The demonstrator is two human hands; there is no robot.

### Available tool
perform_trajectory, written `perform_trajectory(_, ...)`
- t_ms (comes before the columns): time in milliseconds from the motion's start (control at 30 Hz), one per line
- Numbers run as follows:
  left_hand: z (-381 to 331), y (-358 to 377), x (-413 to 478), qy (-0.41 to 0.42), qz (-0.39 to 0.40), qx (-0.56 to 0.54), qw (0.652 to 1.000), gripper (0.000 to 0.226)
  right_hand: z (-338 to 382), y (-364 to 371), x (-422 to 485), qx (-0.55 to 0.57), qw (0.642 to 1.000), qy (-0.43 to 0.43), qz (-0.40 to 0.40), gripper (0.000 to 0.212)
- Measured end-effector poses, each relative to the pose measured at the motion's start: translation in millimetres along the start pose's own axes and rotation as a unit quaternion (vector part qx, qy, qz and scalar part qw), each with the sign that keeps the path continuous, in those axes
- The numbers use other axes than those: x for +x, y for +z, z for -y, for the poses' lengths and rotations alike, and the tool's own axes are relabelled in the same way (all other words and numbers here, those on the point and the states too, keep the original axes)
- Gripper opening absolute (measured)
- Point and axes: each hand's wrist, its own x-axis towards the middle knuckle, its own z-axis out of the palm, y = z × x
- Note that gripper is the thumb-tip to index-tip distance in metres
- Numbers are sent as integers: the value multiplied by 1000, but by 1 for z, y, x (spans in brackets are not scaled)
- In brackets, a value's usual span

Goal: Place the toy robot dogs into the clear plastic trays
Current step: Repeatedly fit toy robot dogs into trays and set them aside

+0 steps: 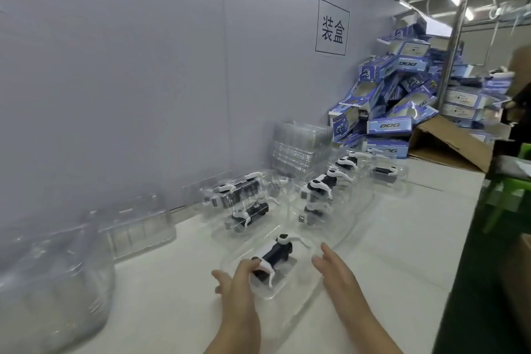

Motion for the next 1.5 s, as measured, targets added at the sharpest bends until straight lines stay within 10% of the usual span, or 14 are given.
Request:
perform_trajectory(133, 8, 44, 16, -20, 25, -43, 999, 99, 11, 0, 40, -19, 1000, -16, -9, 59)
perform_trajectory(300, 7, 76, 36, -51, 10, -113, 992, 131, -3, -2, 57, 22, 997, -17, -70, 54)
perform_trajectory(833, 5, 91, 32, -58, 6, -47, 997, 92, -26, 1, 60, -82, 976, -164, -116, 55)
perform_trajectory(1100, -96, -77, -10, 257, -134, -38, 956, 43, 7, 39, 17, -170, 910, -359, -119, 56)
perform_trajectory(1267, -147, -208, 0, 424, -350, 100, 829, 78, 33, 139, -26, -171, 787, -590, 58, 27)
perform_trajectory(1500, -149, -317, 29, 322, -208, 282, 880, 157, 88, 332, -66, -349, 753, -496, 256, 49)
